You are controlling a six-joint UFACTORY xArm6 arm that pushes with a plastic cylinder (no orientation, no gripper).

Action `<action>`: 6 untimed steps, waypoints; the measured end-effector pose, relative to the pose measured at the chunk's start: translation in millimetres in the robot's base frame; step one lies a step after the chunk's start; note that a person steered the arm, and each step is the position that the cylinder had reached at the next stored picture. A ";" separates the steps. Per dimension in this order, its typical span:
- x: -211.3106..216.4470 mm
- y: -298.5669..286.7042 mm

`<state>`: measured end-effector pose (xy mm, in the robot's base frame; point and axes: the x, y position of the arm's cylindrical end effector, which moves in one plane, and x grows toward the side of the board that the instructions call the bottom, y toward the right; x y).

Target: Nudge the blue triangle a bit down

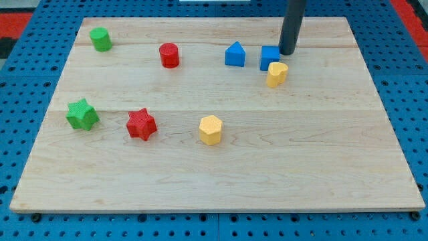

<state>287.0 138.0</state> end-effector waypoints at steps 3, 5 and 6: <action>-14.2 -90.6; 16.8 -99.8; 10.4 -103.7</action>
